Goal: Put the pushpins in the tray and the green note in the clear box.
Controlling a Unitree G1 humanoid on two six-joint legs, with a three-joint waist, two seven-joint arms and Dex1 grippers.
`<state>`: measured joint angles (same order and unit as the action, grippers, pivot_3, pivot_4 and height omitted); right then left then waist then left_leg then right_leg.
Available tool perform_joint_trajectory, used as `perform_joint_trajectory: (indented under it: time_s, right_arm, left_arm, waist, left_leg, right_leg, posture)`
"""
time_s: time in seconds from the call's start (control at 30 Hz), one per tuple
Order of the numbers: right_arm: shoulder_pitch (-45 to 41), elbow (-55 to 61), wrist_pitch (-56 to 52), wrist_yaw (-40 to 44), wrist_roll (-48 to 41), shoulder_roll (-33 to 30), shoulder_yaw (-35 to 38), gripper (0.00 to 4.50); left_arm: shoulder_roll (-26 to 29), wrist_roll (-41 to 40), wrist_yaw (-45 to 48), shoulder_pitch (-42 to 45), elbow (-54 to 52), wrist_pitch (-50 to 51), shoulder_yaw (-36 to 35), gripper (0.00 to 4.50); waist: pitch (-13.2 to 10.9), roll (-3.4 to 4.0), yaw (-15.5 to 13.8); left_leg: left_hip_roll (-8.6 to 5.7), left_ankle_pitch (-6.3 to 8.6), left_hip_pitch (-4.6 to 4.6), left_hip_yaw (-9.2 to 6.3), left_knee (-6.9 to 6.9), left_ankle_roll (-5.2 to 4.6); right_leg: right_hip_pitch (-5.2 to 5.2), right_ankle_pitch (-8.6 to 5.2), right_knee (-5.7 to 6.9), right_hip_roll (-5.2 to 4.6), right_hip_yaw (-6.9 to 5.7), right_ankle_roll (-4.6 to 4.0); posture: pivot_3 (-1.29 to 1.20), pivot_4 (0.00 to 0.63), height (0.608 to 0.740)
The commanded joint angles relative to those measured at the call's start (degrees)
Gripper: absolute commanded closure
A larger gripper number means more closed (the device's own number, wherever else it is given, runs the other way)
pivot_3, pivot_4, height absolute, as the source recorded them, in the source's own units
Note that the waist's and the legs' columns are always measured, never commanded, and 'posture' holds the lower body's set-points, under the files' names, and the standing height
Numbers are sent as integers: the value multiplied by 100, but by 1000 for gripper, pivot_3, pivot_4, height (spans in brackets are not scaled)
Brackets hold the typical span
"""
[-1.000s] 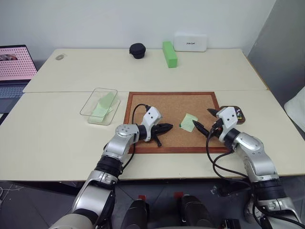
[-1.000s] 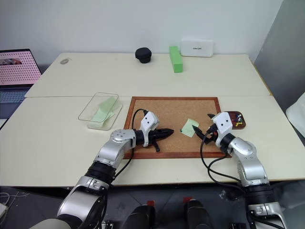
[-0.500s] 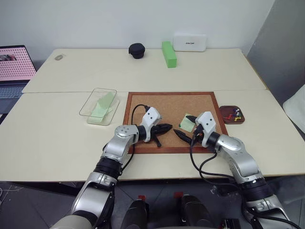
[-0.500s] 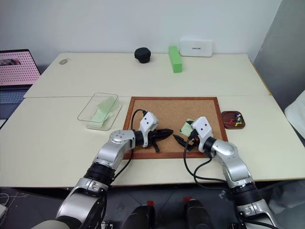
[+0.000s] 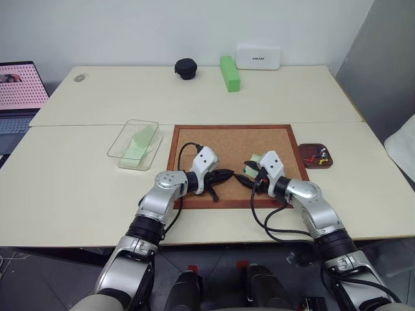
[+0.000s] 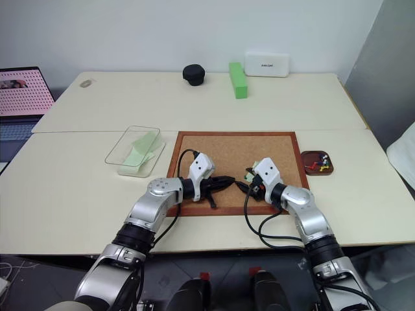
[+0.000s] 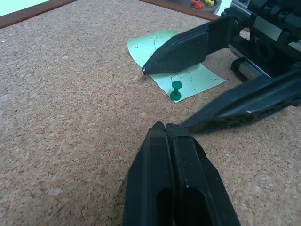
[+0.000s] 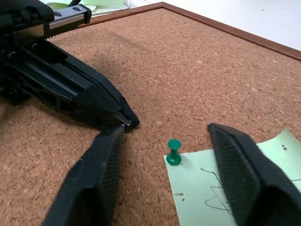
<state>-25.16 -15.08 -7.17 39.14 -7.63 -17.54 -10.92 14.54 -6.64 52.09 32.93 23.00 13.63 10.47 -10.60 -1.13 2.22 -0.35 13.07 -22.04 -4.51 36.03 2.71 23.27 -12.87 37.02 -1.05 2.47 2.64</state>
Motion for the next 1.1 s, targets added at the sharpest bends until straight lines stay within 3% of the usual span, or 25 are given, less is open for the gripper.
perform_joint_trajectory:
  time_s: [0.03, 0.37, 1.1]
  right_arm:
    - [-123, -41, 158, 18, 42, 1, 110, 2408]
    - [-135, -153, 229, -32, 42, 44, 162, 4420]
    - [62, 1162, 784, -323, 751, -480, 159, 4420]
  left_arm:
    - [80, -6, 39, -87, 4, 66, 18, 4500]
    - [45, 6, -12, 32, 95, 6, 1, 4500]
    - [-10, 27, -38, -63, 79, -14, 60, 4500]
  waist:
    - [0, 0, 1]
    - [0, 0, 8]
    - [0, 0, 1]
  left_leg:
    - [0, 0, 0, 0, 0, 0]
    - [0, 0, 0, 0, 1, 0]
    - [-1, 0, -2, 0, 0, 0]
  right_leg:
    - [0, 0, 0, 0, 0, 0]
    - [0, 0, 1, 0, 0, 0]
    - [3, 0, 1, 0, 0, 0]
  posture:
    - [0, 150, 740]
    - [0, 150, 740]
    - [0, 150, 740]
